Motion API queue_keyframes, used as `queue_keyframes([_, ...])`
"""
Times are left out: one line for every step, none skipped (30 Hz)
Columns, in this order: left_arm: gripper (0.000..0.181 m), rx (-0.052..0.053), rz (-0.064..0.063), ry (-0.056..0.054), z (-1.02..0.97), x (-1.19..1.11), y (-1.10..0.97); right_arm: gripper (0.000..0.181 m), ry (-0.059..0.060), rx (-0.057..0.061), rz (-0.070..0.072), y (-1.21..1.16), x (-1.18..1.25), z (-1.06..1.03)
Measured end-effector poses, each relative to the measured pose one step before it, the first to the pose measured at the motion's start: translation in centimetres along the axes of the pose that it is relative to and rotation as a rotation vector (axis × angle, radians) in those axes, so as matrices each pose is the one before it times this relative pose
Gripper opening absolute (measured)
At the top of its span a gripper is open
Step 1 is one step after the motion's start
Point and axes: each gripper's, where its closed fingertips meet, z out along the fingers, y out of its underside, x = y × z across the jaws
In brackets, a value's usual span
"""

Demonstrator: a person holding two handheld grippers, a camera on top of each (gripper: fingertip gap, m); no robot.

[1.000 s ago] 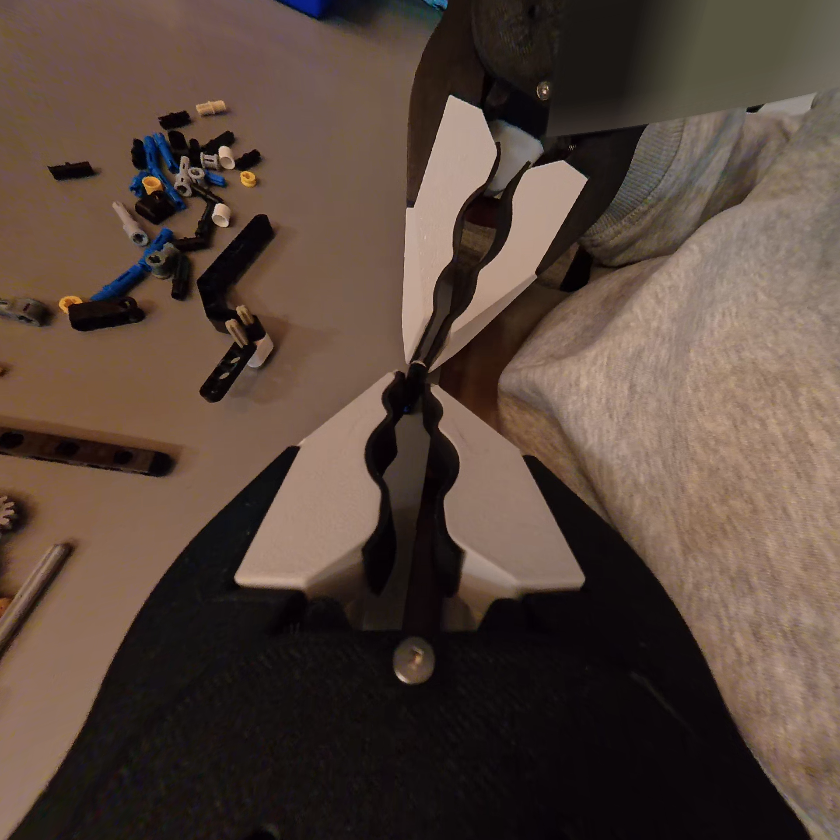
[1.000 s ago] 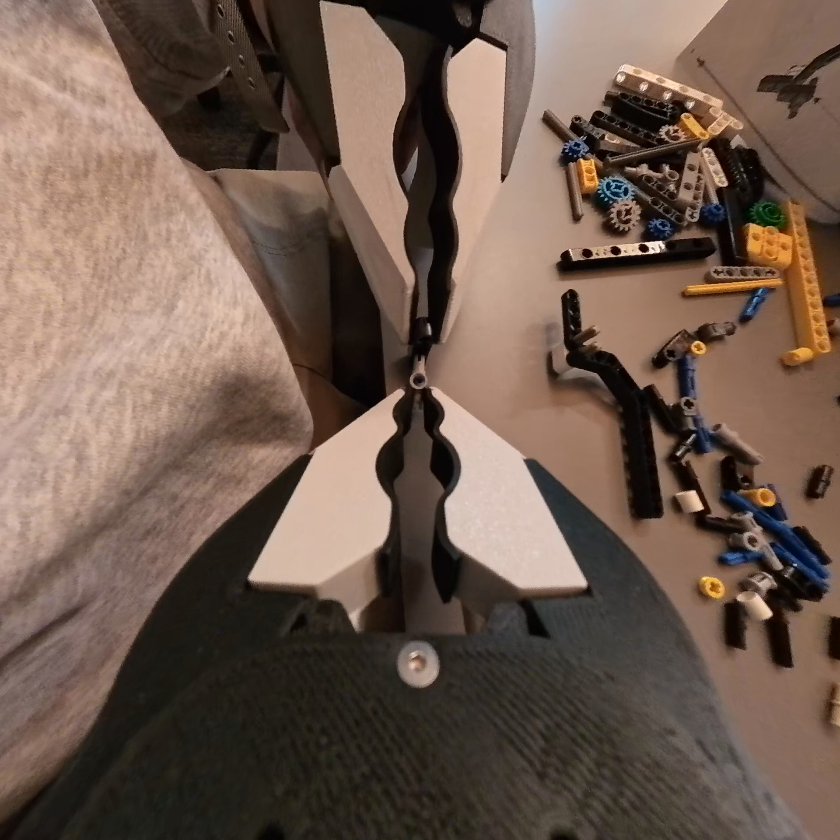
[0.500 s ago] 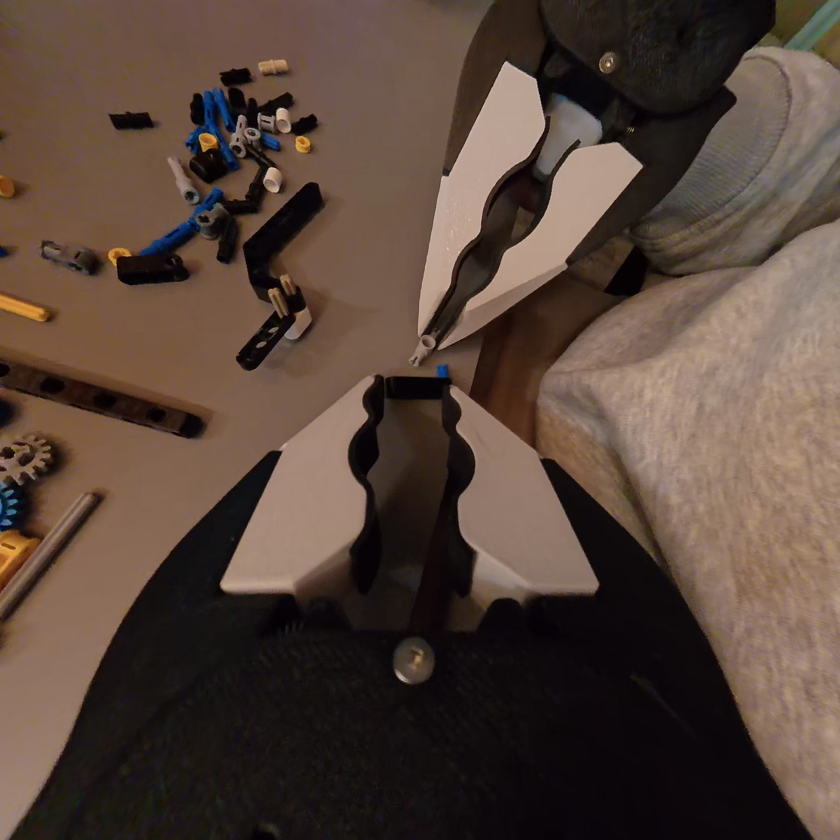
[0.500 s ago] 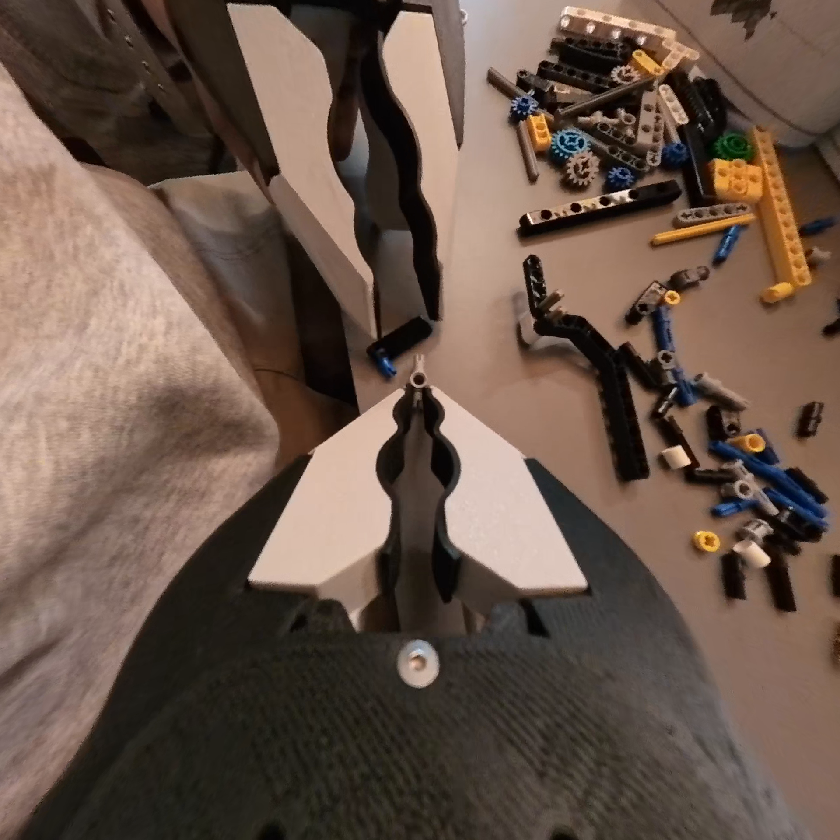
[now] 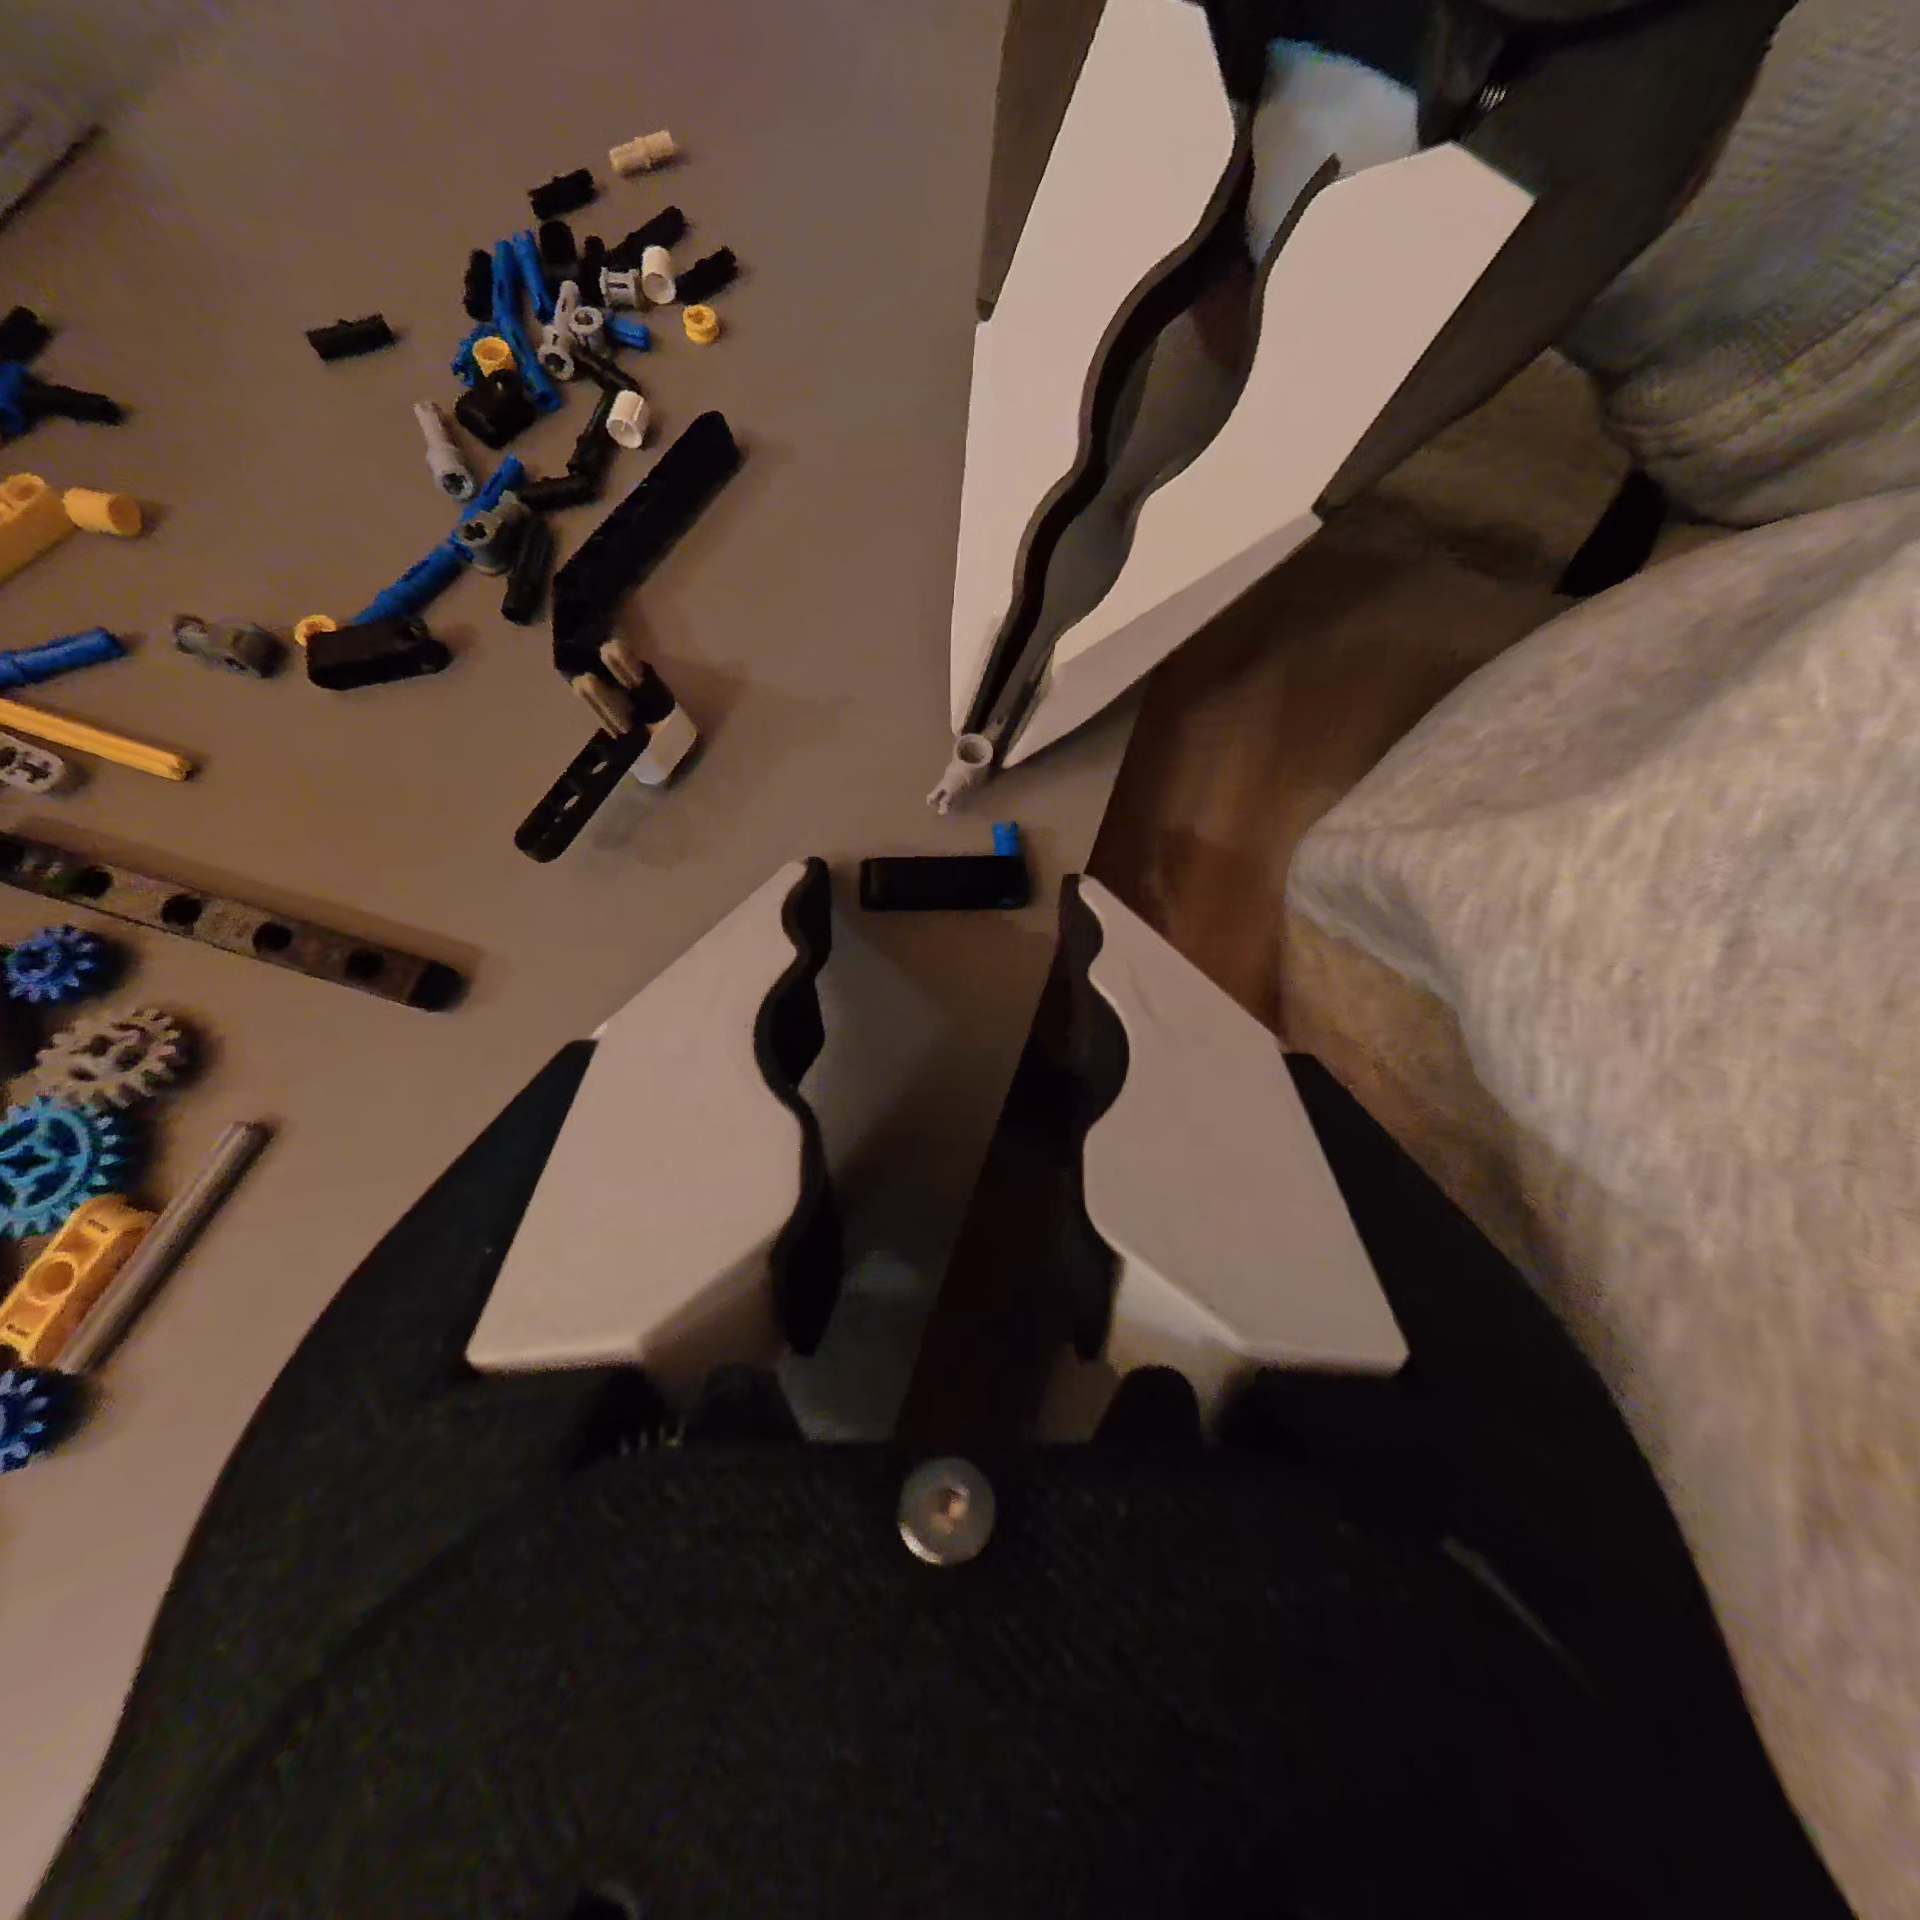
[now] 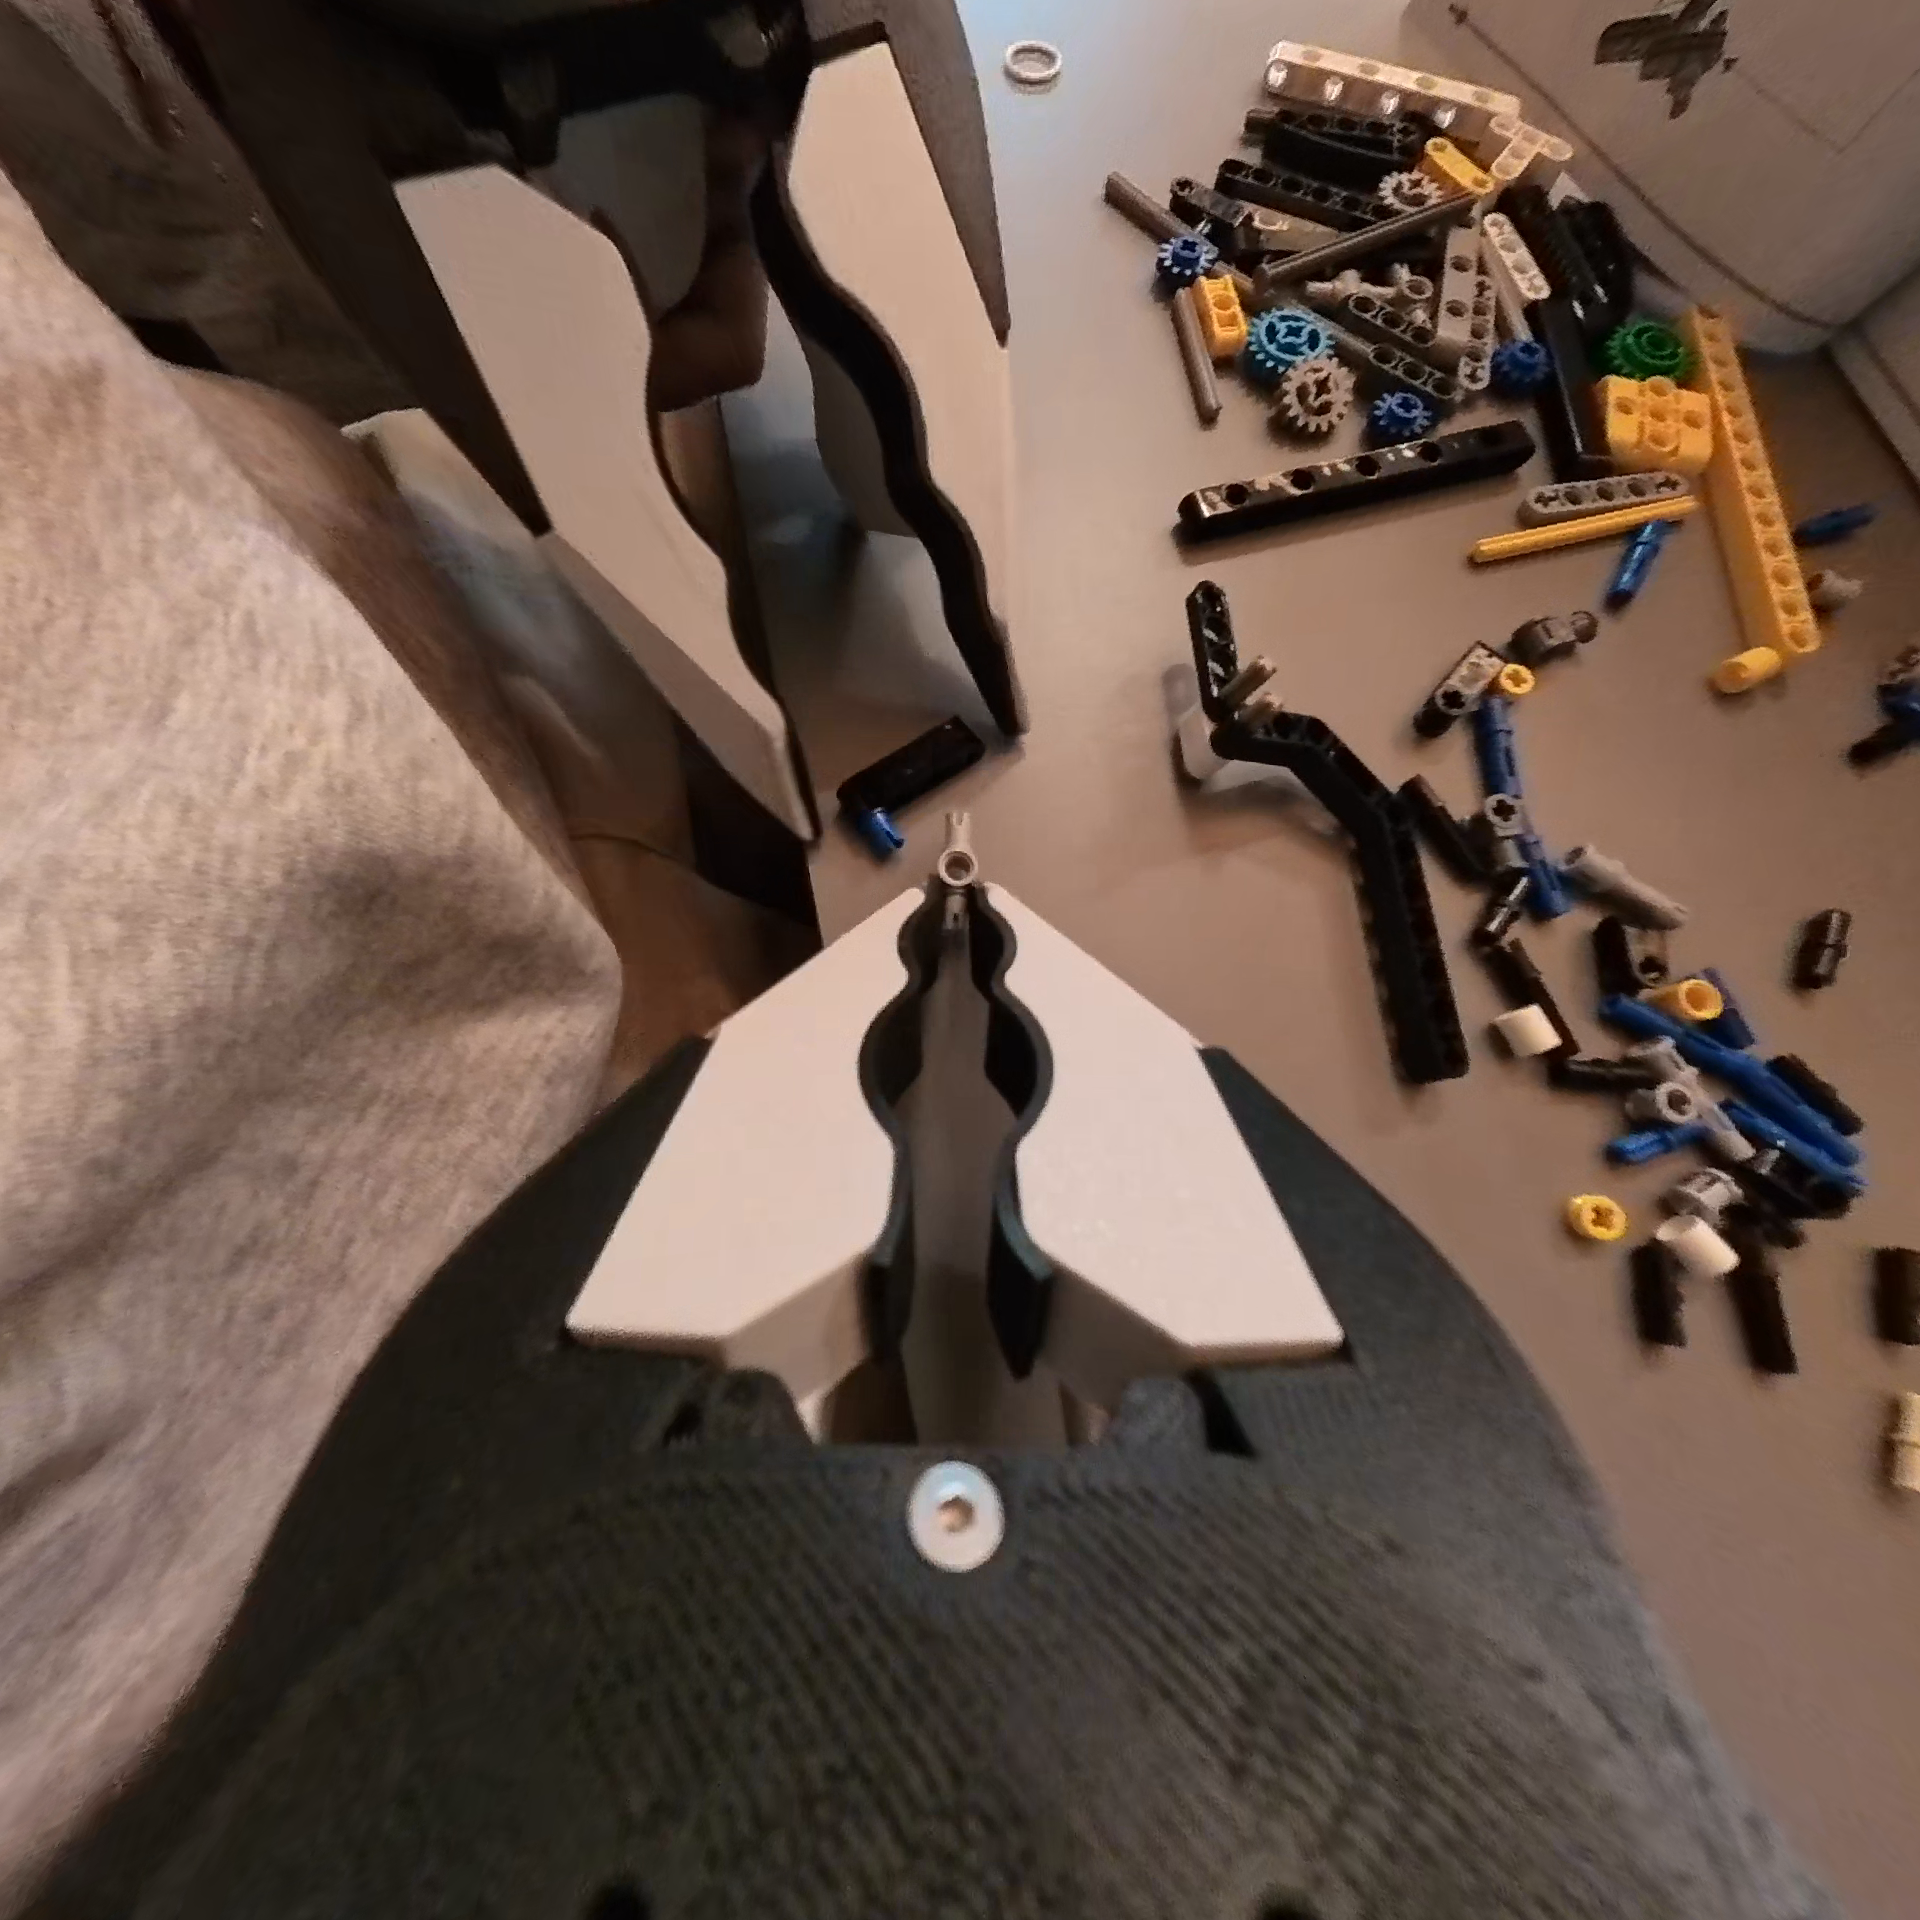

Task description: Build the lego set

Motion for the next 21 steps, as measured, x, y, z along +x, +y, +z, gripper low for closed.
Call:
queue_keyframes([0.037, 0.0031, 0.0020, -0.0002, -0.009, 0.045, -0.025, 0.004, 0.0015, 0.0007, -0.0029, -0.018, -0.011, 0.012])
queue_keyframes([0.032, 0.0050, -0.0078, 0.0108, -0.068, 0.082, -0.036, 0.004, 0.0010, 0.0027, -0.0025, -0.048, -0.018, -0.002])
queue_keyframes([0.031, 0.0023, -0.0069, 0.0092, -0.087, -0.009, 0.033, 0.003, 0.0005, 0.0060, -0.0030, -0.098, -0.021, -0.037])
queue_keyframes([0.031, 0.0039, -0.0080, 0.0060, -0.124, -0.117, 0.025, 0.003, 0.0002, 0.0086, -0.0041, -0.143, -0.043, -0.058])
queue_keyframes([0.031, 0.0092, -0.0118, 0.0092, -0.141, -0.098, -0.029, 0.003, 0.0010, 0.0080, -0.0069, -0.152, -0.029, -0.091])
queue_keyframes([0.031, 0.0172, -0.0179, 0.0231, -0.168, 0.036, -0.119, 0.003, 0.0047, 0.0086, -0.0117, -0.166, -0.010, -0.119])
queue_keyframes([0.031, 0.0256, -0.0283, 0.0492, -0.214, 0.353, -0.225, 0.003, 0.0092, 0.0106, -0.0169, -0.209, 0.049, -0.163])
queue_keyframes([0.031, 0.0319, -0.0431, 0.0627, -0.294, 0.470, -0.380, 0.003, 0.0090, 0.0131, -0.0229, -0.261, 0.011, -0.211])
queue_keyframes([0.031, 0.0353, -0.0469, 0.0634, -0.355, 0.439, -0.471, 0.003, 0.0059, 0.0163, -0.0279, -0.311, -0.067, -0.227])
queue_keyframes([0.031, 0.0358, -0.0393, 0.0607, -0.395, 0.437, -0.495, 0.003, 0.0052, 0.0192, -0.0308, -0.378, -0.109, -0.239])
queue_keyframes([0.031, 0.0319, -0.0320, 0.0476, -0.398, 0.306, -0.426, 0.003, -0.0017, 0.0215, -0.0357, -0.450, -0.270, -0.219])
queue_keyframes([0.030, 0.0211, -0.0265, 0.0308, -0.343, 0.095, -0.281, 0.003, 0.0039, 0.0214, -0.0401, -0.482, -0.234, -0.181])
queue_keyframes([0.030, 0.0139, -0.0203, 0.0279, -0.267, 0.119, -0.184, 0.003, 0.0122, 0.0169, -0.0436, -0.462, -0.127, -0.139])
queue_keyframes([0.030, 0.0145, -0.0164, 0.0329, -0.231, 0.288, -0.202, 0.003, 0.0131, 0.0119, -0.0443, -0.387, -0.112, -0.084])
queue_keyframes([0.030, 0.0144, -0.0133, 0.0241, -0.177, 0.228, -0.220, 0.003, 0.0153, 0.0093, -0.0422, -0.351, -0.076, -0.029])
queue_keyframes([0.030, 0.0093, -0.0071, 0.0107, -0.129, 0.066, -0.128, 0.003, 0.0167, 0.0054, -0.0349, -0.252, -0.022, 0.044])
queue_keyframes([0.030, 0.0018, 0.0007, -0.0024, -0.064, -0.077, -0.013, 0.003, 0.0085, -0.0039, -0.0213, -0.018, -0.062, 0.118])
queue_keyframes([0.030, -0.0056, 0.0081, -0.0102, -0.006, -0.129, 0.076, 0.003, -0.0012, -0.0170, -0.0016, 0.266, -0.101, 0.189])
queue_keyframes([0.030, -0.0092, 0.0153, -0.0087, 0.047, -0.035, 0.130, 0.003, -0.0001, -0.0275, 0.0163, 0.515, 0.047, 0.214])
queue_keyframes([0.030, -0.0088, 0.0219, -0.0129, 0.084, -0.066, 0.129, 0.003, -0.0023, -0.0347, 0.0273, 0.688, 0.116, 0.240])
queue_keyframes([0.030, -0.0100, 0.0268, -0.0244, 0.099, -0.179, 0.136, 0.003, -0.0069, -0.0324, 0.0335, 0.690, 0.126, 0.194])
